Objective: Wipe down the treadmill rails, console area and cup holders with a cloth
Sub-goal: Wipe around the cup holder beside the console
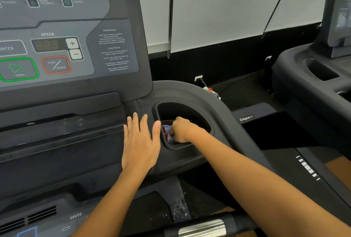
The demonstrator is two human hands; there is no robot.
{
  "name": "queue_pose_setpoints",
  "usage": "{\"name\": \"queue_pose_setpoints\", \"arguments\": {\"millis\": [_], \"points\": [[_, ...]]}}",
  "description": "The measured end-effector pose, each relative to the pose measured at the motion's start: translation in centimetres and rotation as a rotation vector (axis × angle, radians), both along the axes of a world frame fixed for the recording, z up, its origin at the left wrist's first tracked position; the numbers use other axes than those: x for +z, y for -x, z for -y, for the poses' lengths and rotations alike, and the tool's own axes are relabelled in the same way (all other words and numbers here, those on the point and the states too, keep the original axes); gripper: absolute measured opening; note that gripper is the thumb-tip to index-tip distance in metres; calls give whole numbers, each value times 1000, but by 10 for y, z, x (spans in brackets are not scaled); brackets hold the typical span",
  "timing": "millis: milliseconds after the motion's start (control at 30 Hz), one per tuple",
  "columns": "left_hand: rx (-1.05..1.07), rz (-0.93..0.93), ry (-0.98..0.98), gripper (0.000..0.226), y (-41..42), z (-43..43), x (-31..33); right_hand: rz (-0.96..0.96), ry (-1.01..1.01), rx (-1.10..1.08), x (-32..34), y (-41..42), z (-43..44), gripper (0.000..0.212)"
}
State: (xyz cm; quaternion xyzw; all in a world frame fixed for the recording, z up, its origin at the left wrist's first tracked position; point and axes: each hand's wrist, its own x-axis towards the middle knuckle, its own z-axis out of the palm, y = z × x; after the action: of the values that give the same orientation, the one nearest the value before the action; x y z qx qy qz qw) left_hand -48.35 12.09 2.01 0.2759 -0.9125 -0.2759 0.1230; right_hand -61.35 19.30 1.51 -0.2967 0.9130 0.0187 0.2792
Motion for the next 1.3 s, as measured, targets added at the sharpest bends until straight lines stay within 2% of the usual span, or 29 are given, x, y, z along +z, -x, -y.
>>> {"name": "queue_pose_setpoints", "arguments": {"millis": [67,167,400,567,633,767,867,1100,1200,1300], "points": [[-3,2,-2,76,-1,0,-1,-39,24,-68,0,2,0,43],[-6,7,-3,77,-1,1,0,-71,-13,-136,-1,1,2,53],[-9,6,6,79,-1,-1,2,-45,15,-144,2,-3,0,35],[-8,1,37,80,1,-3,3,43,-156,-20,7,-16,20,55],[-9,1,47,79,1,-3,3,10,-142,12,6,-16,22,54],[-14,29,72,70,1,-2,0,-37,-43,-90,5,-10,13,59],[-15,26,66,64,1,-1,-1,-36,-55,-129,6,-2,4,67],[-6,23,87,65,1,-2,-2,68,-208,-14,9,-1,1,50],[-1,12,85,64,2,-3,-1,175,-190,74,12,-3,9,45],[0,15,76,65,2,-4,0,212,-106,73,16,-3,10,37]]}}
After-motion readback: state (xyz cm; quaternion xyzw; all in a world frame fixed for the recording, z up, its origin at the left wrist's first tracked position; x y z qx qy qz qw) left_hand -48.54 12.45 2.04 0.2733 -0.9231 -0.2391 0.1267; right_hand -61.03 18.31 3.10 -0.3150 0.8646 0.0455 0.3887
